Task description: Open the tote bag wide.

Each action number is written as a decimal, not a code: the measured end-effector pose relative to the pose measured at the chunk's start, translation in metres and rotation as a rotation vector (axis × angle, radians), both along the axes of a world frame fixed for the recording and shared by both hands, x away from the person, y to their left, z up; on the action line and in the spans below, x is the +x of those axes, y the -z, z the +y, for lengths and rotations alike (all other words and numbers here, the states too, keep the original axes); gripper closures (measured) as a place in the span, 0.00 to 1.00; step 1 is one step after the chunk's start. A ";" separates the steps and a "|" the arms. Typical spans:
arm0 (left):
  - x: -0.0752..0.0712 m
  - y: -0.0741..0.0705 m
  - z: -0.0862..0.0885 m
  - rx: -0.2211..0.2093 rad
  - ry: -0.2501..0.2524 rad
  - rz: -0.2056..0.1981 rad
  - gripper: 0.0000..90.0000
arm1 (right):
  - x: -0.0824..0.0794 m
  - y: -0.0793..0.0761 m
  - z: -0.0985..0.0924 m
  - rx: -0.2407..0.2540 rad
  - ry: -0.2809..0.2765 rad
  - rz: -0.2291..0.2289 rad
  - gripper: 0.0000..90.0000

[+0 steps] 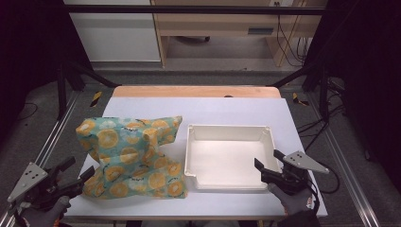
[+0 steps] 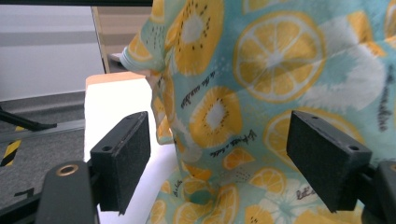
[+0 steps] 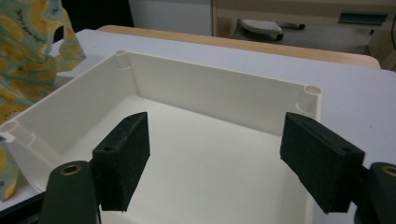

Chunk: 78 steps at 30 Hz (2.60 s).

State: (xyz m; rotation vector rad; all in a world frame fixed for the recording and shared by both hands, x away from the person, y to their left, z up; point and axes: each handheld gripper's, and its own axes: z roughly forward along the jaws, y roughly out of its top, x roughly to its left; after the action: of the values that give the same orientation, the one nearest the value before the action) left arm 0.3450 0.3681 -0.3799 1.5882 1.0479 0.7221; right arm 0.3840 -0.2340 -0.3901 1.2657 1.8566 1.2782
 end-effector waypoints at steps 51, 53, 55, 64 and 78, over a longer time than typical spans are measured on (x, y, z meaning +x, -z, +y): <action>0.033 -0.035 -0.012 0.046 0.005 -0.017 0.37 | 0.019 -0.039 0.145 0.075 -0.344 -0.048 0.44; 0.035 -0.035 -0.013 0.051 0.006 -0.014 0.39 | 0.019 -0.040 0.150 0.077 -0.360 -0.051 0.44; 0.037 -0.035 -0.014 0.049 0.009 -0.009 0.41 | 0.020 -0.041 0.157 0.080 -0.372 -0.049 0.45; 0.042 -0.032 -0.016 0.054 0.013 0.004 0.54 | 0.023 -0.042 0.183 0.074 -0.419 -0.048 0.47; 0.040 -0.028 -0.010 0.039 0.001 0.037 0.84 | 0.029 -0.040 0.222 0.076 -0.479 -0.031 0.53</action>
State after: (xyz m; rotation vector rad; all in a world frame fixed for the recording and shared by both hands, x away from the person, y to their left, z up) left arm 0.3853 0.3578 -0.3521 1.6409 1.0661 0.7184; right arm 0.4125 -0.0124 -0.3502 0.8533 2.1870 1.6114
